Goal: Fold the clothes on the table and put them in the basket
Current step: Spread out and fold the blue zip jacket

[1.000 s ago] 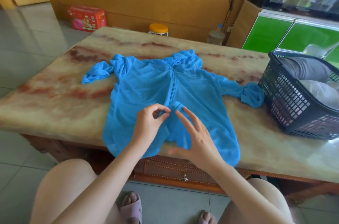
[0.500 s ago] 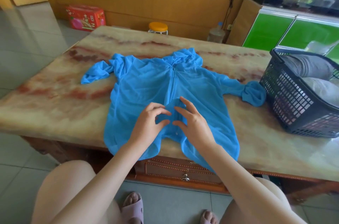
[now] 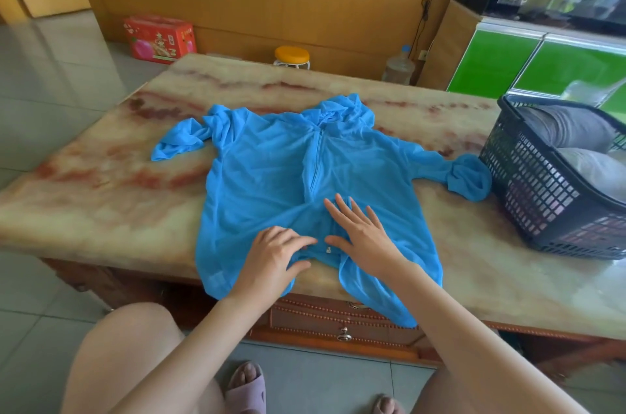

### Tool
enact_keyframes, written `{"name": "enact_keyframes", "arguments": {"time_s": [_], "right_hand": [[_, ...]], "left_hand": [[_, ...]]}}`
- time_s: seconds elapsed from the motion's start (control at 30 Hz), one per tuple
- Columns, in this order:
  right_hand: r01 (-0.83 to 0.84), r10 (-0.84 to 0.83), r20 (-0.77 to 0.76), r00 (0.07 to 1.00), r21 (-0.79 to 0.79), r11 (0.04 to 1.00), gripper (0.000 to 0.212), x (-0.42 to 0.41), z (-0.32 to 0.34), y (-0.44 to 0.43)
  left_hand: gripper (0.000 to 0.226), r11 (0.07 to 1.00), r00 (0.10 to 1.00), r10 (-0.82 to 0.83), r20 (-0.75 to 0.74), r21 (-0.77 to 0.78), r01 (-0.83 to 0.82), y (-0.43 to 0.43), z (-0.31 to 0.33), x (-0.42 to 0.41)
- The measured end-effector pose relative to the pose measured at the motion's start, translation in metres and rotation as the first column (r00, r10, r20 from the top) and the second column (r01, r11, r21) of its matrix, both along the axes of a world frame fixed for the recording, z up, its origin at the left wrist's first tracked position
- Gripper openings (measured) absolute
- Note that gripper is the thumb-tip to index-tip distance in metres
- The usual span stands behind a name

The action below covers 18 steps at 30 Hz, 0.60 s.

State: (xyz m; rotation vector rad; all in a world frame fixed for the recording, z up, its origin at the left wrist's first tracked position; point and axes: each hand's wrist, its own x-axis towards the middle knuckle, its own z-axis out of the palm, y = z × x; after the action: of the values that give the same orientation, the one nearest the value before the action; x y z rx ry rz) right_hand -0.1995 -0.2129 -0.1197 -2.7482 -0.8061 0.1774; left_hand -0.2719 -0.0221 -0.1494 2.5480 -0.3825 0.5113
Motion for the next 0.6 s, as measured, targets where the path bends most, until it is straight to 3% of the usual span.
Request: {"name": "enact_keyframes", "arguments": {"time_s": [0.13,0.33,0.6], "right_hand": [[0.001,0.000,-0.049,0.999,0.030,1.000,0.067,0.002,0.000,0.002],[0.007,-0.005,-0.094,0.996,0.027,1.000,0.067,0.008,0.005,0.006],[-0.055,0.051,-0.109,0.993,-0.039,0.998,0.075,-0.003,0.009,0.010]], "left_hand": [[0.009,1.000,0.998,0.009,0.063,0.014,-0.010,-0.007,0.003,0.009],[0.017,0.991,0.990,-0.105,0.098,-0.066,0.112,-0.017,0.018,-0.013],[0.014,0.974,0.970,-0.223,0.095,-0.014,0.225,-0.026,0.015,-0.067]]}}
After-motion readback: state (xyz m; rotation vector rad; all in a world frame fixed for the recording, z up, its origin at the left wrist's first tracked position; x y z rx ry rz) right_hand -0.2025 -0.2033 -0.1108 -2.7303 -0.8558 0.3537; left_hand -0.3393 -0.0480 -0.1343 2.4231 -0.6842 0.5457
